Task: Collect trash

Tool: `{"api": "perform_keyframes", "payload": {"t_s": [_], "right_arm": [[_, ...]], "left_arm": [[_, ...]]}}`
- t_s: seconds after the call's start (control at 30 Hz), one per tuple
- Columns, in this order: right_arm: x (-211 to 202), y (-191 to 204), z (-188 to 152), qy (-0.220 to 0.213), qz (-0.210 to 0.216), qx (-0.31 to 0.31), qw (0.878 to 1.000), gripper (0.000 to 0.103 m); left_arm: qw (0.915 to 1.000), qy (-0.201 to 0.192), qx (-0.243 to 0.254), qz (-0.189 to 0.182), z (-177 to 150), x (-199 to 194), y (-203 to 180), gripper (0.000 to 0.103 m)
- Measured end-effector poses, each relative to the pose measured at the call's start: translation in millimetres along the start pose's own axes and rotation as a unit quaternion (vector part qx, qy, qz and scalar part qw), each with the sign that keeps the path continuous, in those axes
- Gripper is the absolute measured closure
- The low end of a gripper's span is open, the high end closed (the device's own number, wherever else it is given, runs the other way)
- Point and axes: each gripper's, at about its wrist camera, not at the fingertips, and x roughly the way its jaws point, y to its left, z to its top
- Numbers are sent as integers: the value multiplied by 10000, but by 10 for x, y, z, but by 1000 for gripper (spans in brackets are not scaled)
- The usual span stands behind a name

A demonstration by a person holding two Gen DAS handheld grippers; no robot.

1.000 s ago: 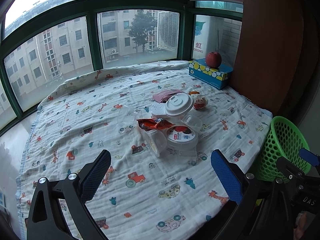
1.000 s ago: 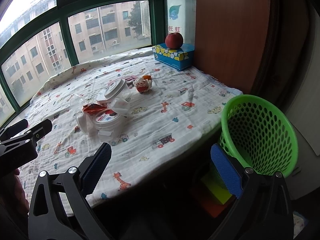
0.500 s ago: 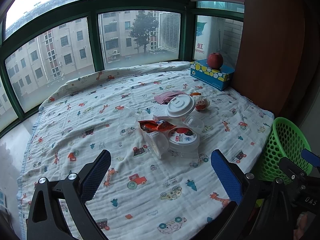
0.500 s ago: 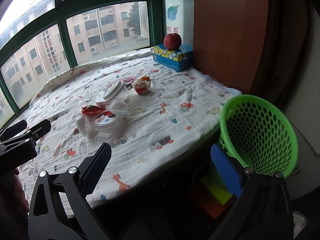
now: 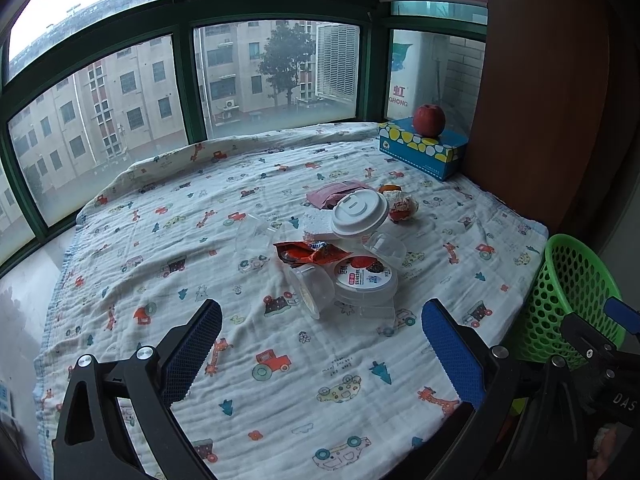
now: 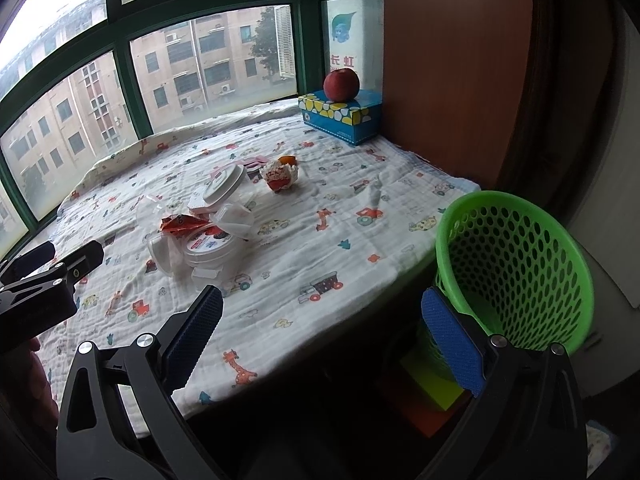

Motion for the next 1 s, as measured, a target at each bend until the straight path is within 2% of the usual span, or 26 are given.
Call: {"api": "perform_keyframes", "payload": {"t_s": [0.63, 1.0], "right_arm": [[136, 50, 114, 59, 53, -77, 9999, 5], [315, 187, 220, 96, 194, -230, 9995, 5]], "left_arm": [[9999, 95, -59, 33, 93, 163, 63, 6], [9996, 145, -165, 192, 175, 280, 262, 6]]}}
